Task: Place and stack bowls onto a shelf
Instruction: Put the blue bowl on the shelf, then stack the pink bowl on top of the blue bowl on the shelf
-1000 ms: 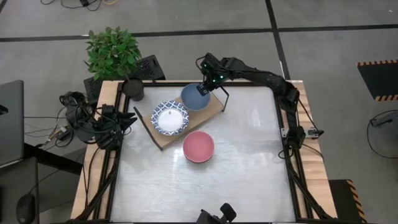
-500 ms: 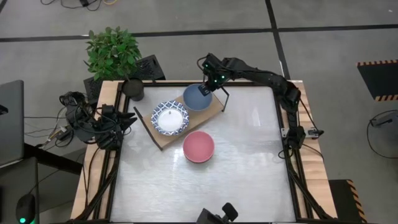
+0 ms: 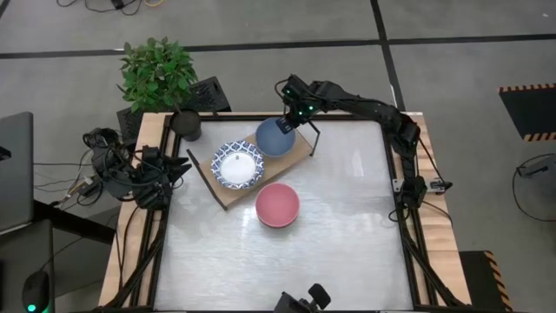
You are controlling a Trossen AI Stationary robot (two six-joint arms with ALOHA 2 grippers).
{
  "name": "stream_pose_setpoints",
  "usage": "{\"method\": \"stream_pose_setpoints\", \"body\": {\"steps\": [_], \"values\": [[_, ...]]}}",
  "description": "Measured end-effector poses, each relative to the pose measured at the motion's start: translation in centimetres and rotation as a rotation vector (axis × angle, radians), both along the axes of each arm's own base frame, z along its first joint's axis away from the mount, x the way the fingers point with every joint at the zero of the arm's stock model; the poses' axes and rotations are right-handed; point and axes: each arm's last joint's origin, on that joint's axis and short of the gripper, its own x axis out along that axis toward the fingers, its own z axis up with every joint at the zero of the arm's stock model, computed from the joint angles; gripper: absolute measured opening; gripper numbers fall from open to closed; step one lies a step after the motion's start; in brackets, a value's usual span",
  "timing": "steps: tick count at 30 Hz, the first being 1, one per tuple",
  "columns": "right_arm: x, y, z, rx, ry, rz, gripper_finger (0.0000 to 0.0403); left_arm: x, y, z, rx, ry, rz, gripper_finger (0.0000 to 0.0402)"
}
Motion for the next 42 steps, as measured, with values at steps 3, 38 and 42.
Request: {"method": "stream_pose_setpoints", "body": {"steps": [3,38,42], "values": [[0.0,0.0,0.0,0.001,0.001,0.001,0.0071,0.0,0.0,0.0,0.0,0.0,0.0,0.0151],[-2.2,14.9,9.3,-0.057,0.119,0.533,0.0078,0.0,0.0,0.0,0.01,0.004,0.0,0.0151],[-0.5,18.2,7.9,-0.087,0.169,0.612,0.0082,0.0,0.0,0.0,0.009,0.004,-0.001,0.0151]]}}
